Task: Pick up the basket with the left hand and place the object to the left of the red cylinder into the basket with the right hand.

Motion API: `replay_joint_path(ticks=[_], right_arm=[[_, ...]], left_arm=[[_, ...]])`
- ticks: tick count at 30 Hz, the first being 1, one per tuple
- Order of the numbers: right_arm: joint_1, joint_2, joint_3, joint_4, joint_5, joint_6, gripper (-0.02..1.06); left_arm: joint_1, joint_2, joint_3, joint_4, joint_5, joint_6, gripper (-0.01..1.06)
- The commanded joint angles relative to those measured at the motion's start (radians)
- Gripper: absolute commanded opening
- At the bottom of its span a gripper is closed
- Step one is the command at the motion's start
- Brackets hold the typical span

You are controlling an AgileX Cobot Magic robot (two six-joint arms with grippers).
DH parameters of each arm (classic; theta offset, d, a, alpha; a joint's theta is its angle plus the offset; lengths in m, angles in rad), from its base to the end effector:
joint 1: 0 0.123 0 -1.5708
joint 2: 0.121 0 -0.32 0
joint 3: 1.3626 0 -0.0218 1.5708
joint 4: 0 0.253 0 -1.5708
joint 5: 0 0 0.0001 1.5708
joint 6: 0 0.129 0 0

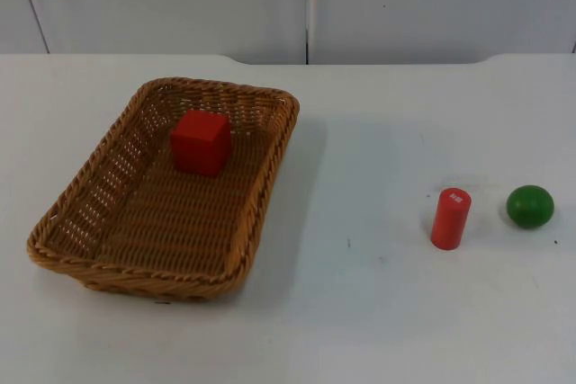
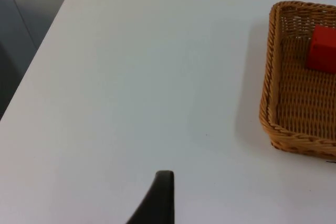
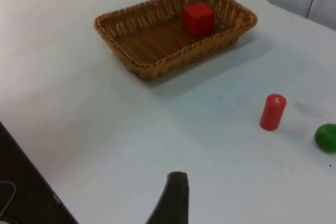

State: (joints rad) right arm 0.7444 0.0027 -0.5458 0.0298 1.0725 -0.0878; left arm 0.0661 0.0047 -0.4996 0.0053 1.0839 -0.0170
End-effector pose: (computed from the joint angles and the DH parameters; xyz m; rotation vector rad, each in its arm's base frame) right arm -0.0093 -0.0040 0.2740 -0.8275 1.8668 0.4507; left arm -0.0051 0.0003 0.2583 -0.0864 2.0710 0.0365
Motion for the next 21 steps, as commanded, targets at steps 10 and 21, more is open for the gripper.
replay_joint_path(ticks=[10, 21], right_arm=[[-0.003, -0.003, 0.030, -0.030, 0.006, 0.041, 0.75], [-0.003, -0.003, 0.030, -0.035, 0.006, 0.051, 0.75]], left_arm=[[0.005, -0.005, 0.005, 0.004, -0.009, 0.001, 1.05], [0.005, -0.005, 0.005, 0.004, -0.009, 0.001, 1.05]])
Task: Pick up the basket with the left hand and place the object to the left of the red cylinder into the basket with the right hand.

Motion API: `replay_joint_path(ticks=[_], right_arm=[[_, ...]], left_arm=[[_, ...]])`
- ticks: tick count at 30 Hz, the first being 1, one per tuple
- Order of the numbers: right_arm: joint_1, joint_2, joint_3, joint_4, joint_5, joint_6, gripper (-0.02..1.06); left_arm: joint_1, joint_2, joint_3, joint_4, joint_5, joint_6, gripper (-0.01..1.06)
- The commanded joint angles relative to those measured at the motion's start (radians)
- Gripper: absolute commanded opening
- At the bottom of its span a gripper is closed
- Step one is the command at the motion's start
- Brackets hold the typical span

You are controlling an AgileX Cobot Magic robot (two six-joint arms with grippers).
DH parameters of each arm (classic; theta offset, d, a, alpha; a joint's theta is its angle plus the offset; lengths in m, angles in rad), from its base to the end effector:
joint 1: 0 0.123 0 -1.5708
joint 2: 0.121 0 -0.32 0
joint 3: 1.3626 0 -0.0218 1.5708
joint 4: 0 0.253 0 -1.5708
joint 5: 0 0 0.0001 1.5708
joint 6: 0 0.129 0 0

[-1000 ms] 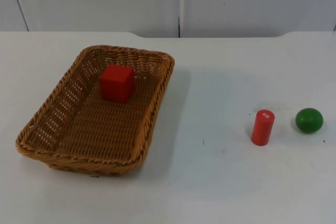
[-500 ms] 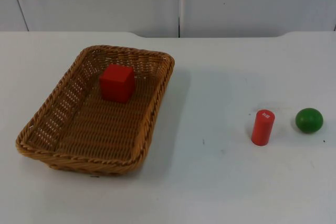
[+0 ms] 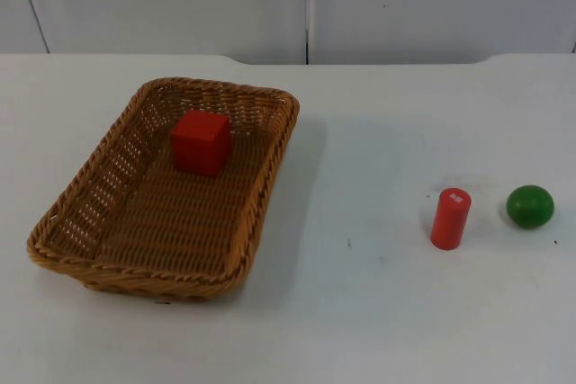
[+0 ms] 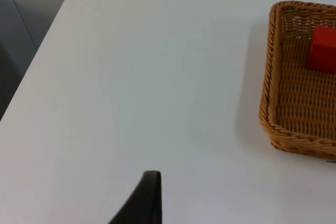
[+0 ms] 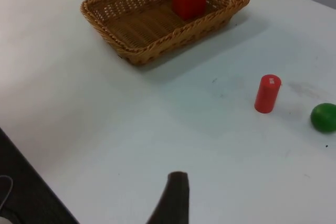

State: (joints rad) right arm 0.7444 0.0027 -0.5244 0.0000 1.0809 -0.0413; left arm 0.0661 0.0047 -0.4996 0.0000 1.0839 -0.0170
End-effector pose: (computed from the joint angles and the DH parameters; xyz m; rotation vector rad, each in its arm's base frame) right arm -0.0056 -0.0052 0.2663 -0.7930 1.9135 0.4367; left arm -0.0051 -0.0003 0.2583 -0.0861 2.0709 0.0301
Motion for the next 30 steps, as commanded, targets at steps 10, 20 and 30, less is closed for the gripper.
replay_joint_path(ticks=[10, 20, 30], right_arm=[[-0.003, -0.003, 0.009, 0.000, -0.002, 0.002, 1.05], [-0.003, -0.003, 0.009, 0.000, -0.002, 0.002, 1.05], [-0.003, -0.003, 0.009, 0.000, -0.002, 0.001, 1.05]], left_arm=[[0.005, -0.005, 0.005, 0.009, -0.009, 0.001, 1.05], [0.005, -0.005, 0.005, 0.007, -0.009, 0.001, 1.05], [0.005, -0.005, 0.005, 0.007, -0.009, 0.001, 1.05]])
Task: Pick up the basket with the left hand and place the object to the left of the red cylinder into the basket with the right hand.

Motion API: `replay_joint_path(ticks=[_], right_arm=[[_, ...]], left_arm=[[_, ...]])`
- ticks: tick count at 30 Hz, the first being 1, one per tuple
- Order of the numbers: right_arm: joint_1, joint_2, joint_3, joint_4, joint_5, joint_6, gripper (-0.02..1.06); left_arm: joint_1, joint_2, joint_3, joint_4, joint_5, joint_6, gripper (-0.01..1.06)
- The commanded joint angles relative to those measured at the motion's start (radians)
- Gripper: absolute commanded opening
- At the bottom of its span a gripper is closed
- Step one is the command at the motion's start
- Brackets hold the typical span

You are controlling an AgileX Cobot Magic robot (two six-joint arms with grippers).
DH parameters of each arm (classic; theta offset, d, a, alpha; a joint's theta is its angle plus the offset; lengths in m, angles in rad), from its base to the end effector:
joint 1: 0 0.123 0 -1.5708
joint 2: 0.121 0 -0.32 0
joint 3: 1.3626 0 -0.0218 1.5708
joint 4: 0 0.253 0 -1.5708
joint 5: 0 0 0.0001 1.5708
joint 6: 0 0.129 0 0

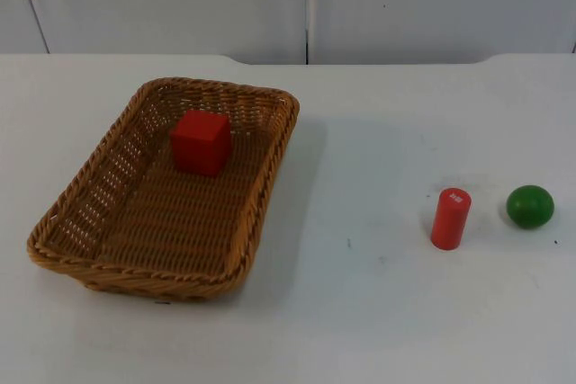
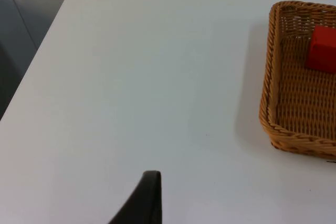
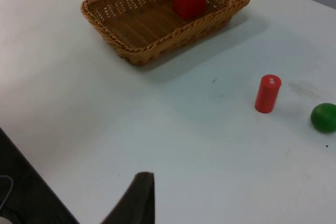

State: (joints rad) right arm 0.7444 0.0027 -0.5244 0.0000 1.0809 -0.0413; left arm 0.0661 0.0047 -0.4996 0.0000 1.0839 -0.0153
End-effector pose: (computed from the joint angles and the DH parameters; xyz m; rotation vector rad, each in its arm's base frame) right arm -0.0056 -0.0052 0.2663 -0.7930 1.9135 0.4367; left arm -0.0051 -0.0003 0.2583 -0.0843 2.0710 0.0312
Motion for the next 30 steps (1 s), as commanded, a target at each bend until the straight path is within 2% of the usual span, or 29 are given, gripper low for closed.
replay_joint_path(ticks=[1, 30], right_arm=[[-0.003, -0.003, 0.009, 0.000, -0.002, 0.001, 1.05], [-0.005, -0.003, 0.009, 0.000, -0.002, 0.004, 1.05]], left_arm=[[0.005, -0.005, 0.005, 0.007, -0.009, -0.001, 1.05], [0.005, -0.005, 0.005, 0.010, -0.009, -0.001, 1.05]])
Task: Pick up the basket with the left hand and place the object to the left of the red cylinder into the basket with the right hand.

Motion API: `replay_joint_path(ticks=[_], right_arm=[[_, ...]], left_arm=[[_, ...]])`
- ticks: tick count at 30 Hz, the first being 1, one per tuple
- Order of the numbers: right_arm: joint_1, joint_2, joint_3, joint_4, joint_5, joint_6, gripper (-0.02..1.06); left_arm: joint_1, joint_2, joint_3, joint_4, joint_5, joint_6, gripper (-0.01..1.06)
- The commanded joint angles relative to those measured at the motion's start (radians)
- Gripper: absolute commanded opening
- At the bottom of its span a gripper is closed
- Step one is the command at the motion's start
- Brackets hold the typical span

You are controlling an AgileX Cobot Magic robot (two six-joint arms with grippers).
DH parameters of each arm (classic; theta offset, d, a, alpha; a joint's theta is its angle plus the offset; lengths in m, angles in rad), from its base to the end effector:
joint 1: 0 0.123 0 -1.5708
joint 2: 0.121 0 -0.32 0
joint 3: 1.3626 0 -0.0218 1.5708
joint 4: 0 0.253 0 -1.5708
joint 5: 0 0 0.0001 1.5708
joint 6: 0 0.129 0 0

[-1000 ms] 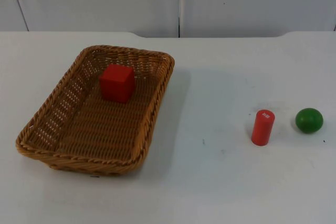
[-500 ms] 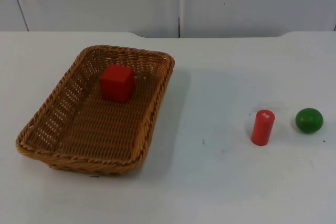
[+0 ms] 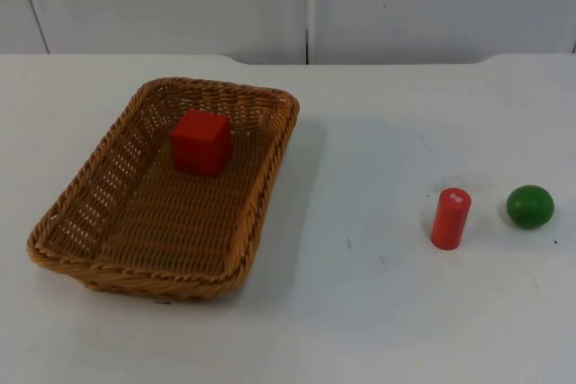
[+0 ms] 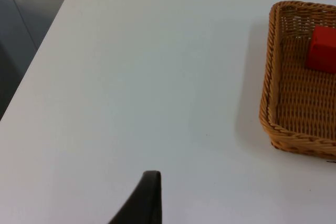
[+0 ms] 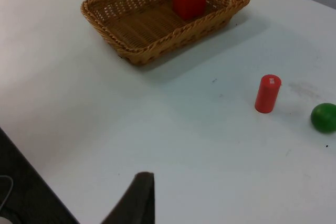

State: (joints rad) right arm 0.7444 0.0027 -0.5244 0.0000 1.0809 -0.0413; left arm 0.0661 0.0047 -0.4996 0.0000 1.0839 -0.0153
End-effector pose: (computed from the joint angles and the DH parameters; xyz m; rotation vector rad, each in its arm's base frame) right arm -0.0056 -0.0052 0.2663 -0.7930 1.9135 0.4367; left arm -0.0051 -0.0003 0.2583 -0.0843 2.0710 0.0312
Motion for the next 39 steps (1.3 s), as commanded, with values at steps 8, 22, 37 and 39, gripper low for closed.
replay_joint_path(ticks=[8, 22, 37, 39], right_arm=[[-0.007, -0.003, 0.009, 0.000, -0.002, 0.004, 1.05], [-0.254, -0.003, 0.009, 0.000, -0.002, 0.004, 1.05], [-0.541, -0.003, 0.009, 0.000, -0.002, 0.004, 1.05], [-0.581, -0.003, 0.009, 0.000, -0.002, 0.004, 1.05]], left_arm=[[0.005, -0.005, 0.005, 0.012, -0.009, -0.001, 1.05], [0.005, -0.005, 0.005, 0.012, -0.009, -0.001, 1.05], [0.005, -0.005, 0.005, 0.012, -0.009, -0.001, 1.05], [0.005, -0.005, 0.005, 0.012, -0.009, -0.001, 1.05]])
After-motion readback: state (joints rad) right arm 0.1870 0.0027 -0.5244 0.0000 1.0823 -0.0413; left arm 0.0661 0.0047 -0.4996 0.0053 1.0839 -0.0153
